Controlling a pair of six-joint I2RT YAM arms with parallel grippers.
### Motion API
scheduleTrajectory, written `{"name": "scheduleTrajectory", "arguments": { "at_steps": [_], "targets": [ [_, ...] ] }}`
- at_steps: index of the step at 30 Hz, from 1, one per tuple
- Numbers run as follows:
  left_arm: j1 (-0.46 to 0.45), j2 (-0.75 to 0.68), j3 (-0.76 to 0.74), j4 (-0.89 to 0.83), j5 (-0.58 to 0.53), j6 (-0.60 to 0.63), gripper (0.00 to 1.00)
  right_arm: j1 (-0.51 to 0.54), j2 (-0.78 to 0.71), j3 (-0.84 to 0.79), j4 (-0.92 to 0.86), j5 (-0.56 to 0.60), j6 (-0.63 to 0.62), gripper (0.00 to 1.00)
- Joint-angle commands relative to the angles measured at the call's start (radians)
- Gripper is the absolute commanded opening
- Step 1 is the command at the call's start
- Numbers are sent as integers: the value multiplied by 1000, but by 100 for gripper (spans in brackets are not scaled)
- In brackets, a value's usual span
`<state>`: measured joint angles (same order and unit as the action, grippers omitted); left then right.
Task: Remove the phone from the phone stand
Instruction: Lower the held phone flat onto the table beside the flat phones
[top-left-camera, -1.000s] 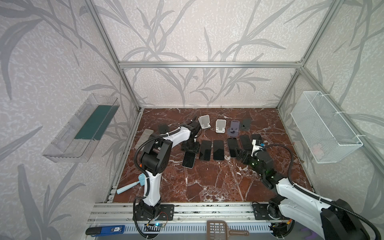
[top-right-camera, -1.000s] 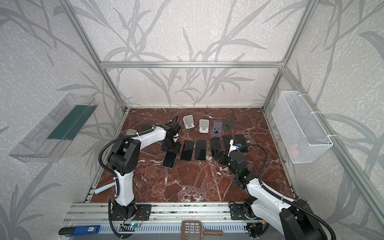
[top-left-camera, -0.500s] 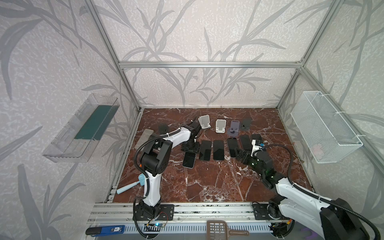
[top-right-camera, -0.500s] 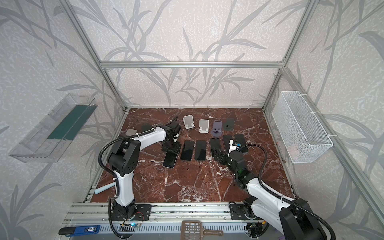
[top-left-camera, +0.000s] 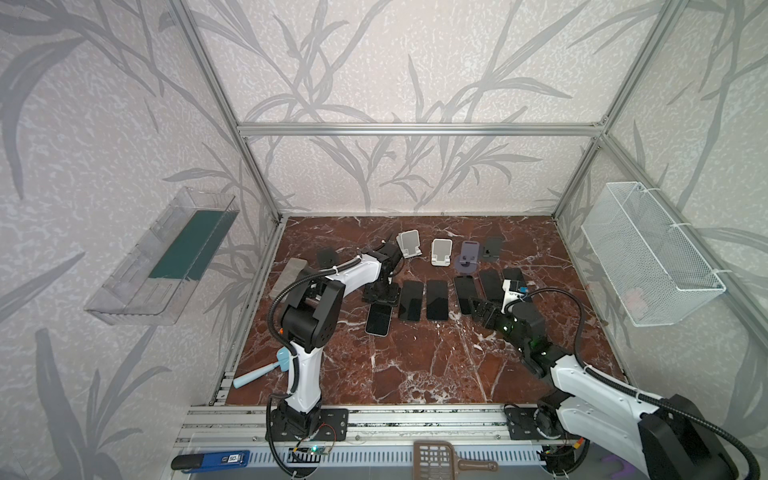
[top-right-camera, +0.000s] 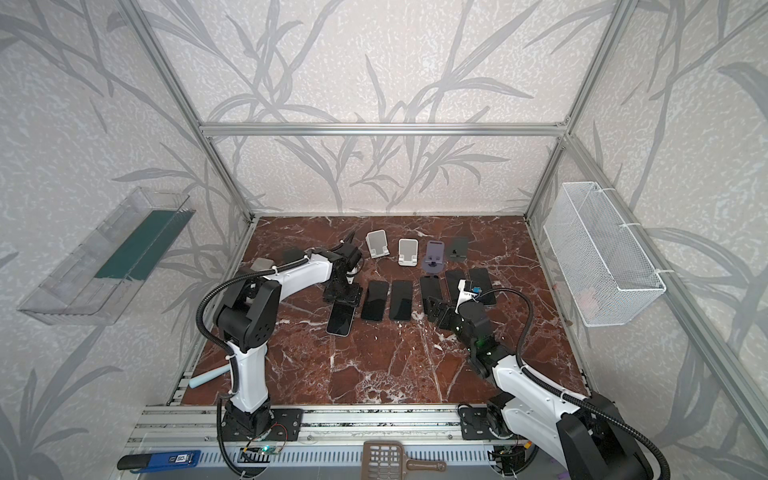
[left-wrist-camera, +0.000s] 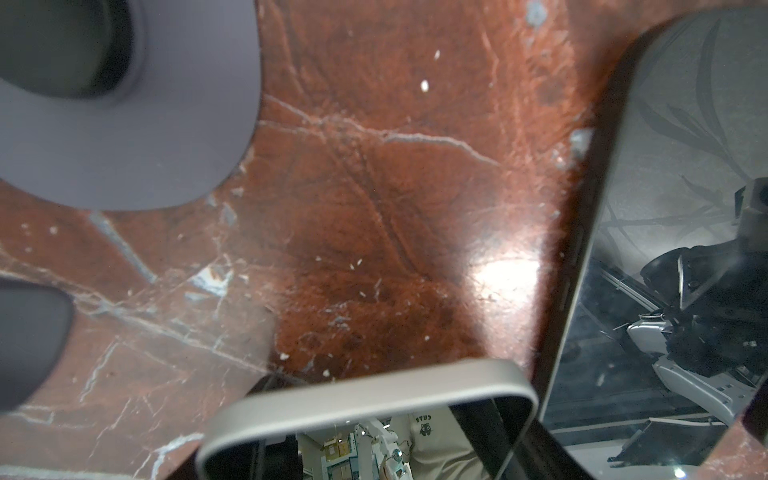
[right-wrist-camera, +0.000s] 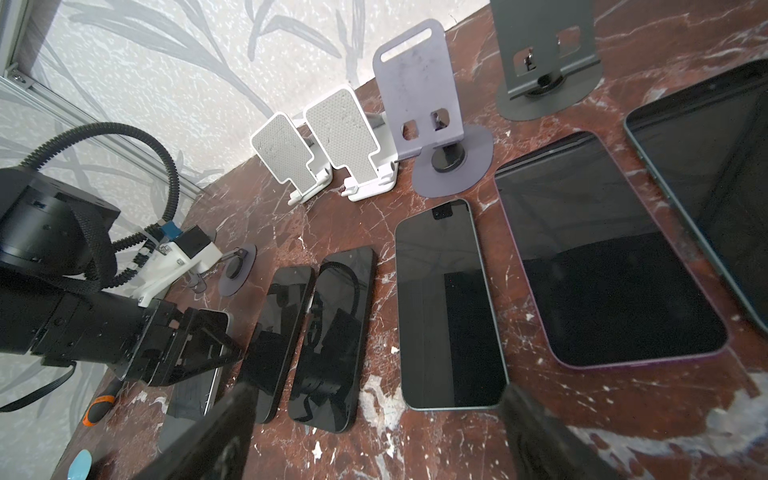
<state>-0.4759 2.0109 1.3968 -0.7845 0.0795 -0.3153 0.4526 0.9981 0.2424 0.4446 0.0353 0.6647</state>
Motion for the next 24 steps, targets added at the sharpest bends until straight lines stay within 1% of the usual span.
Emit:
{"name": "scheduleTrajectory", "arguments": {
  "at_steps": [1,14,24],
  "targets": [
    [-2,83,-55,-14,65,-33,67,5,-2,11,25,3,10,92],
    [-8,90,-36,-20,77,-27,76,5,4,10,32,-3,9,92],
    [-8,98,-25,-13,114,-28,77,6,4,11,34,-8,9,92]
  ]
}}
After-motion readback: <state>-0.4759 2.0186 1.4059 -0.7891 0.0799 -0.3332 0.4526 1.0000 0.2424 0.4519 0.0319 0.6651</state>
